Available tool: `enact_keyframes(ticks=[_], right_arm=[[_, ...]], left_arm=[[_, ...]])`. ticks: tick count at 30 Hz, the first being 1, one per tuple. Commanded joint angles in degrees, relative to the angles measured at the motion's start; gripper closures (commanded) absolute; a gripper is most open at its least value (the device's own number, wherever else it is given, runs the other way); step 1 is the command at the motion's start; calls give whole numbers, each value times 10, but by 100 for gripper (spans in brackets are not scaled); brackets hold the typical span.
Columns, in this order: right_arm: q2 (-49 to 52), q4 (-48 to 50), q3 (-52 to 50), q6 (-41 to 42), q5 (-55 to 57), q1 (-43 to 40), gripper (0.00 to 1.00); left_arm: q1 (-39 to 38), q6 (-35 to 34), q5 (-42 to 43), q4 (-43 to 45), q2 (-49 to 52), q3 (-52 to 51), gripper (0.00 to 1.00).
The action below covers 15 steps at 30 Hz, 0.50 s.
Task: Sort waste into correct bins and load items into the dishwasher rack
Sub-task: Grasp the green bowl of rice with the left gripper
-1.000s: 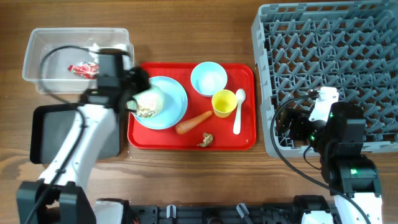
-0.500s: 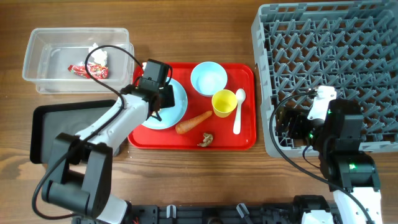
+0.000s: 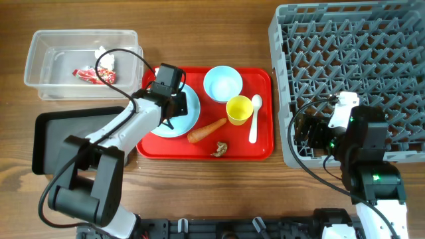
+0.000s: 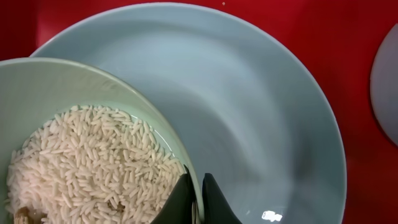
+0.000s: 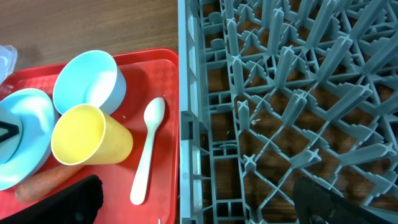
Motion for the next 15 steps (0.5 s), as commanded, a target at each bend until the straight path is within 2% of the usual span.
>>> enact_keyframes(ticks=[1,15], right_arm=[[2,1,16,-3,-10,3,0],[2,2,16,-3,-10,3,0]], left_arm=[[0,0,23,-22,-39,-1,96],[15,-5,23,-138,-193,-1,96]])
